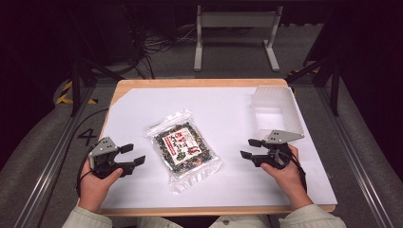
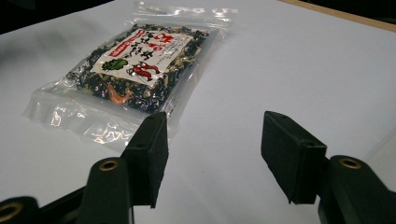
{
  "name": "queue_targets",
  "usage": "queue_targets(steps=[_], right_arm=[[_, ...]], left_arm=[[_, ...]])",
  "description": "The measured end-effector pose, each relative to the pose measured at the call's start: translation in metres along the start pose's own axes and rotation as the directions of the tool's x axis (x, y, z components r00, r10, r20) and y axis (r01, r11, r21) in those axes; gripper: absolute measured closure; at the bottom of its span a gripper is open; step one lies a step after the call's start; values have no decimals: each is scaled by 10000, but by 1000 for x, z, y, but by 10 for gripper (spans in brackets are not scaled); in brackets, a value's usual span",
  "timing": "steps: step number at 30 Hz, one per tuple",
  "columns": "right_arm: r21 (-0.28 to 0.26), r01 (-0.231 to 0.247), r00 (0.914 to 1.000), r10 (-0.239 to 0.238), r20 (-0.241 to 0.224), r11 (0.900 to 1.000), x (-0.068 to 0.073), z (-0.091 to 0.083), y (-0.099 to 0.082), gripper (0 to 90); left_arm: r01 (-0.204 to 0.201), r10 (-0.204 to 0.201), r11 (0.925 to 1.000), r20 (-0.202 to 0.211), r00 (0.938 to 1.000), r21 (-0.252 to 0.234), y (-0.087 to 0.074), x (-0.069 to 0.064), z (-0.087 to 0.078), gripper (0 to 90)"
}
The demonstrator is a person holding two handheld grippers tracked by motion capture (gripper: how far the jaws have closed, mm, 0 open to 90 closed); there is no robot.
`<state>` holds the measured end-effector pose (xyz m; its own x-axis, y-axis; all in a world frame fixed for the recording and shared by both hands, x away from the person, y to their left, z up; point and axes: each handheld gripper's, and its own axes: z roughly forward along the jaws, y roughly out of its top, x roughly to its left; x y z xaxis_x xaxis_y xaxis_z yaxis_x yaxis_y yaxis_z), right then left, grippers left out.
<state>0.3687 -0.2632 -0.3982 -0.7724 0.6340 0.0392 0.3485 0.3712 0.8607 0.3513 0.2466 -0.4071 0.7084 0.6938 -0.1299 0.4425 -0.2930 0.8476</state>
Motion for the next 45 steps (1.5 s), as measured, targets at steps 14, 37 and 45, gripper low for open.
queue_targets(steps=[14, 37, 45], right_arm=[[-74, 104, 9999, -105, -123, 9999, 0, 4, 2, 384], [-41, 305, 9993, -306, -202, 9995, 7, 1, -6, 362], [38, 387, 9990, -386, -243, 9992, 13, 3, -9, 359]], left_arm=[[220, -236, 9989, 395, 9989, 426, 23, 18, 10, 107], [479, -466, 9945, 162, 9988, -934, 47, 66, 40, 105], [1277, -1259, 9874, 253, 9917, -932, 41, 85, 60, 104]])
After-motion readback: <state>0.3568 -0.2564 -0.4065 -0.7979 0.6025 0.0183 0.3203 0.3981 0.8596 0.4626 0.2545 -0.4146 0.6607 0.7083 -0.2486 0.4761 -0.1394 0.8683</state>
